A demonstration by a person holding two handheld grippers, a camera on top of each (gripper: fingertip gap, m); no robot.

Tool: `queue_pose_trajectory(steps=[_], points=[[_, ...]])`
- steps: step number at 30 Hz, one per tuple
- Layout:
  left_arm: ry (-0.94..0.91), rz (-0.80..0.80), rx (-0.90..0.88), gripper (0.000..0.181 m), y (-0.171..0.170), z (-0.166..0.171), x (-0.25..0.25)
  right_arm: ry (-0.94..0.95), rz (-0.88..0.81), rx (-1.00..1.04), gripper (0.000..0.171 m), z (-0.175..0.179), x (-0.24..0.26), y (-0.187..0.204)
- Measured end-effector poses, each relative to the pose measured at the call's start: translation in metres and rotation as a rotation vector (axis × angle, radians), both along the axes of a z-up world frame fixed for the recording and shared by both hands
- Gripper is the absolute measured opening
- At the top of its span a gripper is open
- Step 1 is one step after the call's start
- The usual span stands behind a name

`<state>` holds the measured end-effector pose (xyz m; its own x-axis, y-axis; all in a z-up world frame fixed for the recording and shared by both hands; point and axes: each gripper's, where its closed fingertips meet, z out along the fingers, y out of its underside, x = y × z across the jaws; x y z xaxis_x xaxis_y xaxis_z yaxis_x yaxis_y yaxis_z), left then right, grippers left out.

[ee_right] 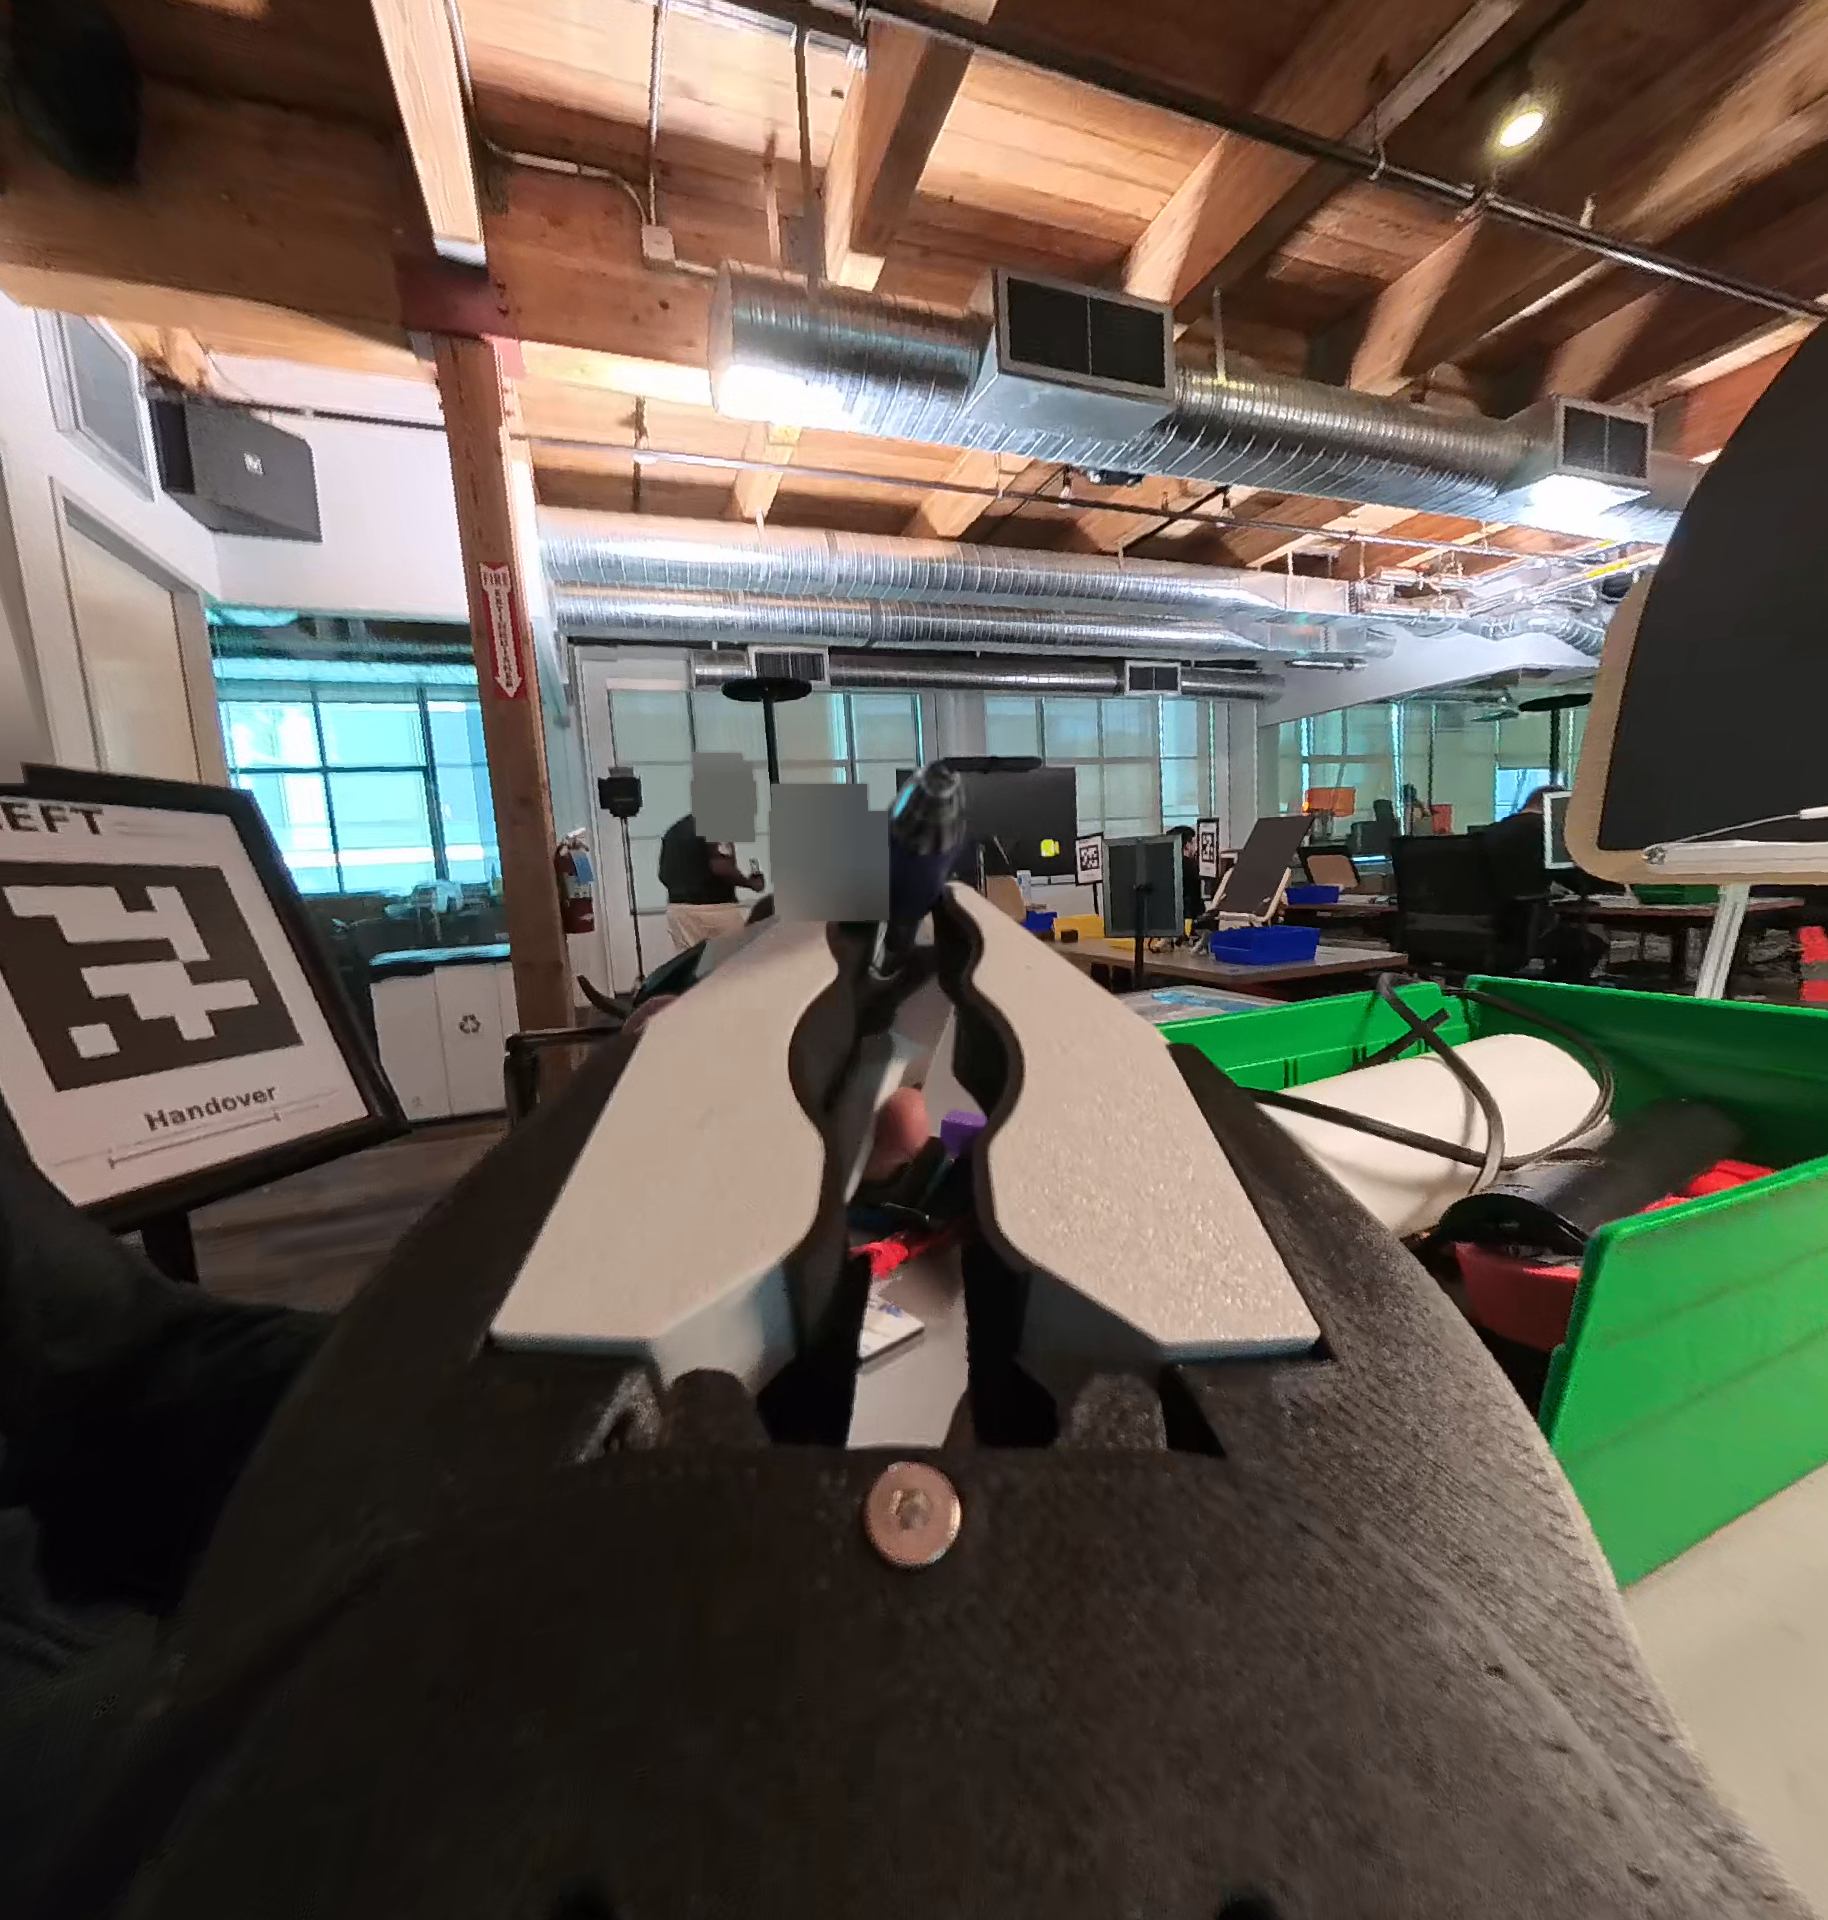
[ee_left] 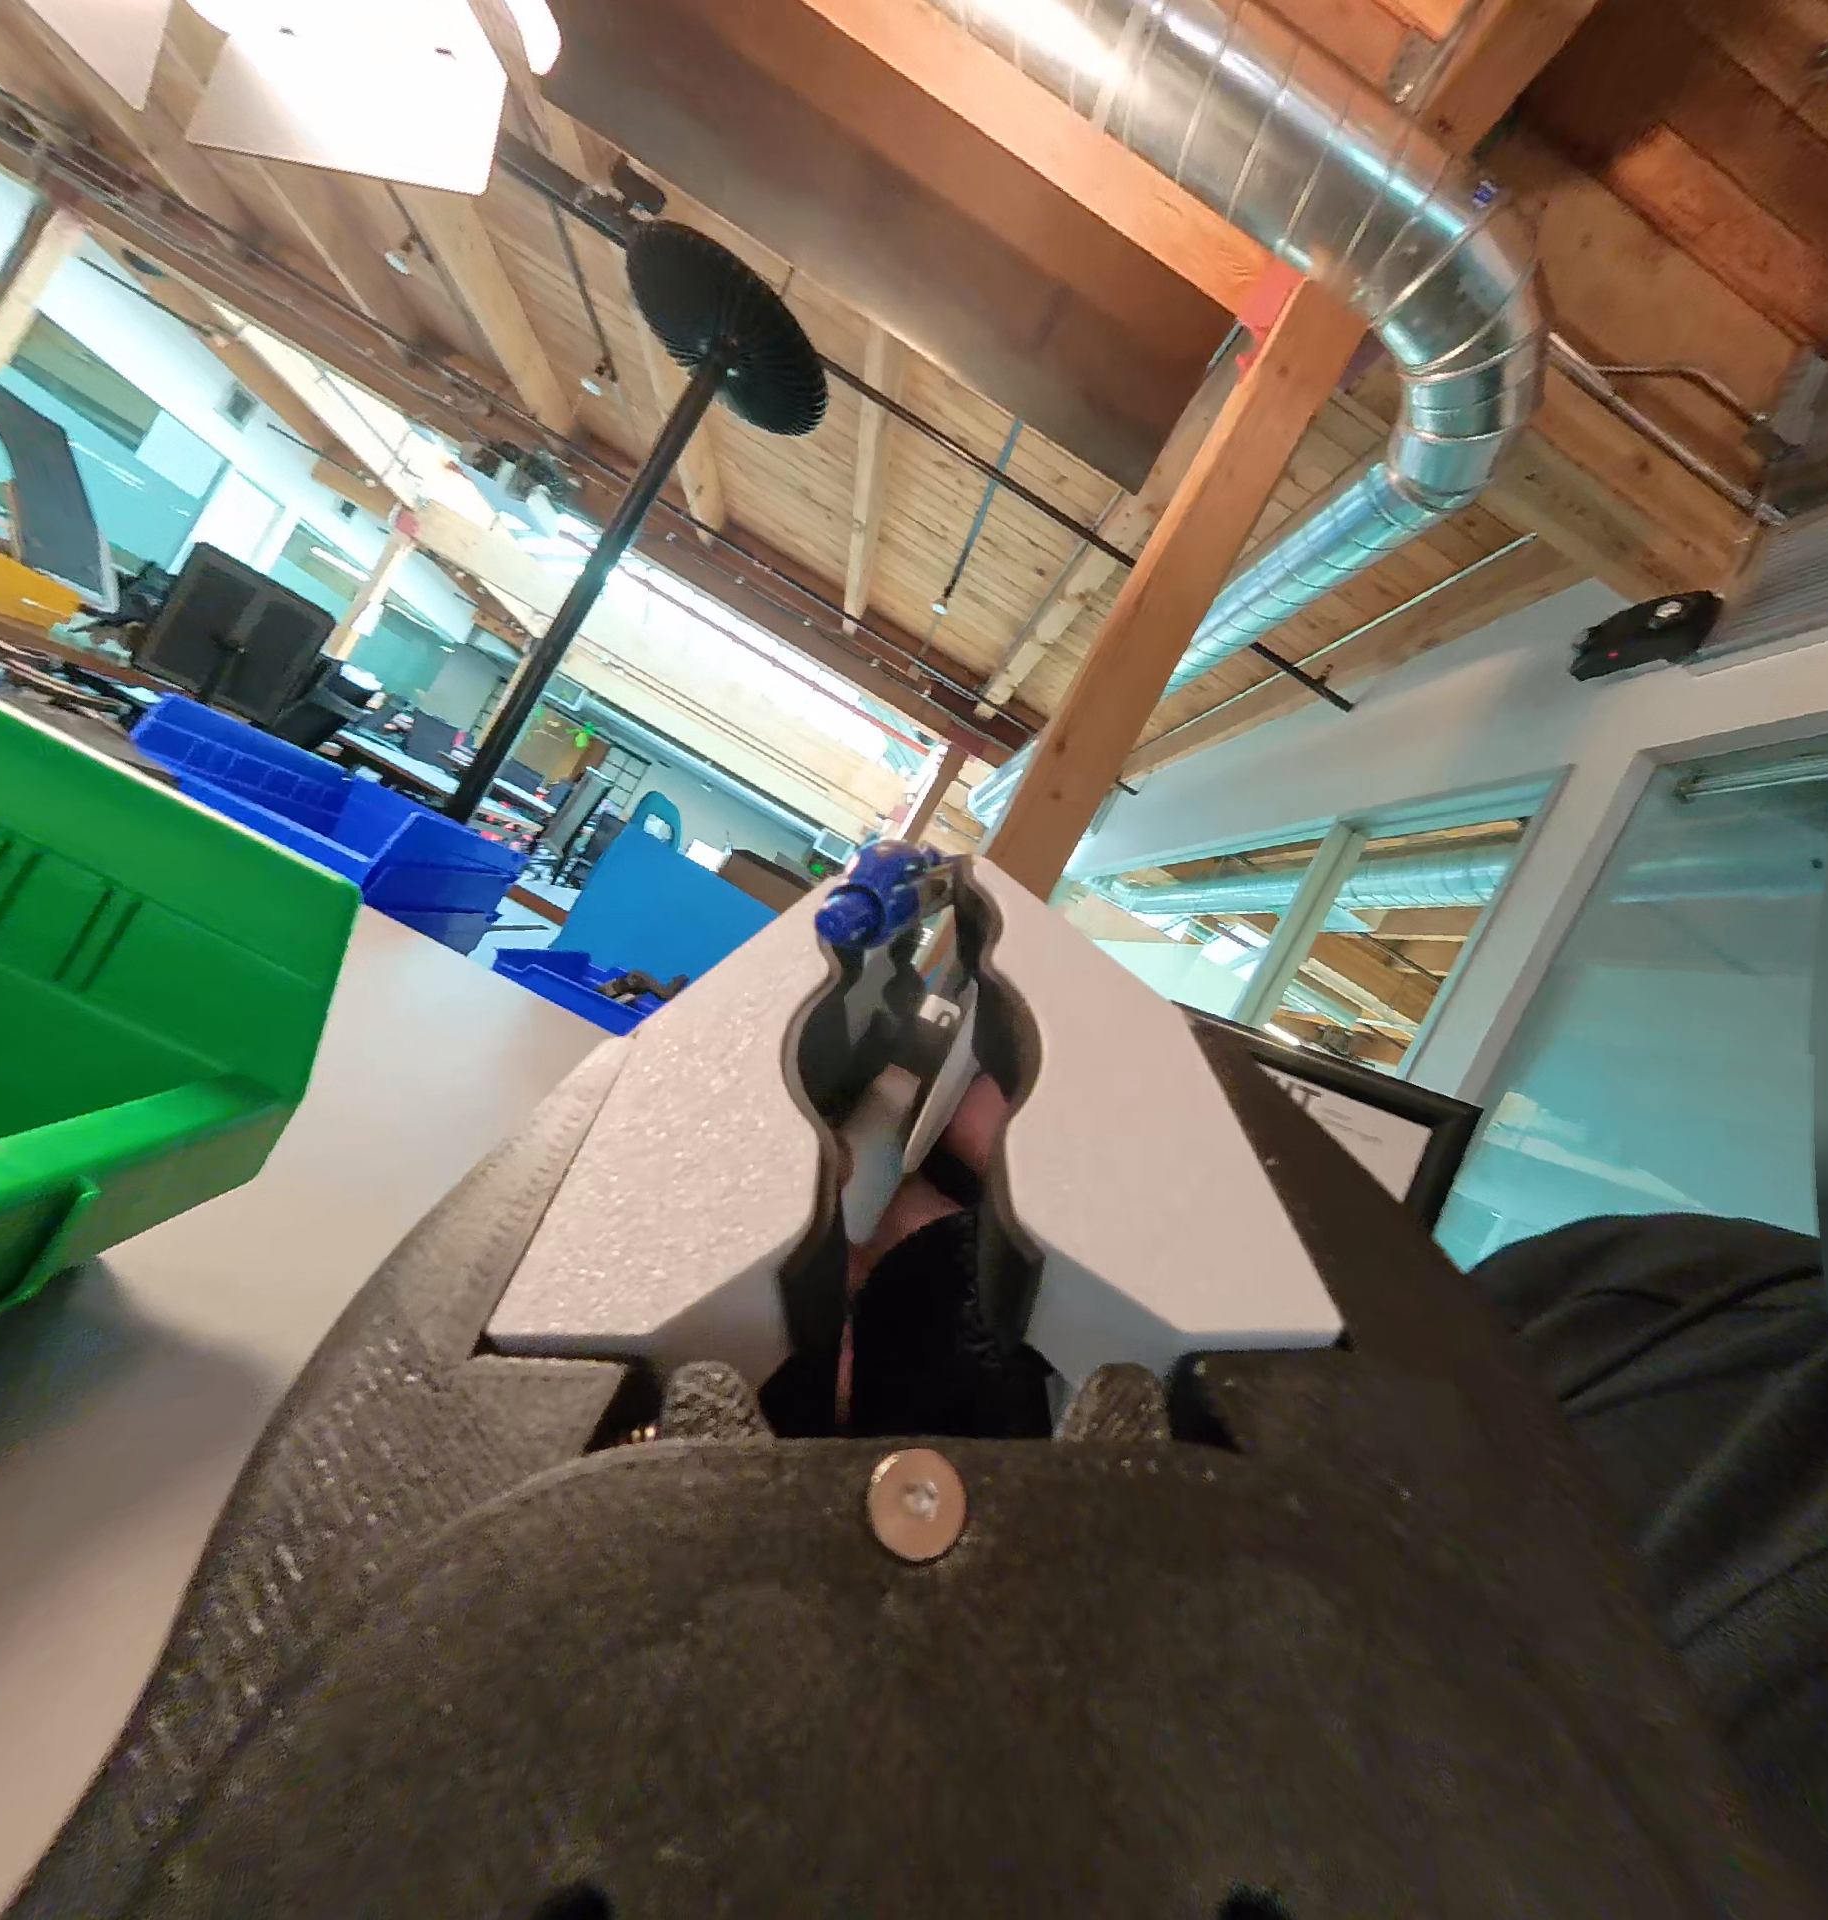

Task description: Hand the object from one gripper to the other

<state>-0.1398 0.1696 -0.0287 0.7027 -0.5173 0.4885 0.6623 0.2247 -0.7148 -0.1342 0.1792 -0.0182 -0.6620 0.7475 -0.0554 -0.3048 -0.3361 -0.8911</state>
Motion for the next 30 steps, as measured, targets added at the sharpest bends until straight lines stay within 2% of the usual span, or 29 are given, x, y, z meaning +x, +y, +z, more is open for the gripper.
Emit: queue_pose_trajectory(steps=[2,7,11,12,13,16,18,24,26,27,28,29,30], points=[[-0.007,0.032,0.009,0.02,-0.001,0.001,-0.005,-0.002,0.021,-0.035,0.012,0.002,0.001,0.003],[-0.005,0.022,0.056,0.011,-0.008,0.007,-0.005,-0.007,0.044,-0.043,0.014,0.002,0.002,0.002],[0.028,0.022,0.045,0.01,-0.006,0.005,0.0,-0.022,0.061,-0.005,0.028,-0.003,0.001,-0.007],[0.038,0.015,0.039,0.01,-0.005,0.004,0.002,-0.028,0.063,0.015,0.025,-0.005,0.0,-0.011],[0.046,0.003,0.036,0.01,-0.004,0.004,0.005,-0.028,0.052,0.03,0.015,-0.006,-0.001,-0.012],[0.042,-0.008,0.014,0.014,-0.001,0.002,0.007,-0.01,0.029,0.049,0.011,-0.005,0.0,-0.01],[0.024,0.044,0.001,0.021,0.0,0.001,-0.002,-0.011,0.017,0.031,0.011,-0.004,-0.001,-0.006],[0.017,0.031,0.046,0.012,-0.008,0.006,-0.003,-0.011,0.057,0.0,0.012,-0.002,0.002,-0.006],[0.034,0.055,0.043,0.011,-0.007,0.006,-0.005,-0.019,0.051,0.003,0.027,-0.003,0.0,-0.007],[0.045,0.065,0.042,0.011,-0.007,0.006,-0.005,-0.026,0.058,0.006,0.029,-0.004,0.0,-0.008],[0.05,0.061,0.042,0.01,-0.007,0.006,-0.003,-0.03,0.064,0.013,0.024,-0.005,0.0,-0.01],[0.049,0.053,0.04,0.01,-0.007,0.006,-0.002,-0.027,0.058,0.02,0.013,-0.005,0.0,-0.01],[0.048,0.047,0.031,0.01,-0.005,0.004,-0.001,-0.017,0.039,0.019,0.012,-0.004,0.0,-0.008]])
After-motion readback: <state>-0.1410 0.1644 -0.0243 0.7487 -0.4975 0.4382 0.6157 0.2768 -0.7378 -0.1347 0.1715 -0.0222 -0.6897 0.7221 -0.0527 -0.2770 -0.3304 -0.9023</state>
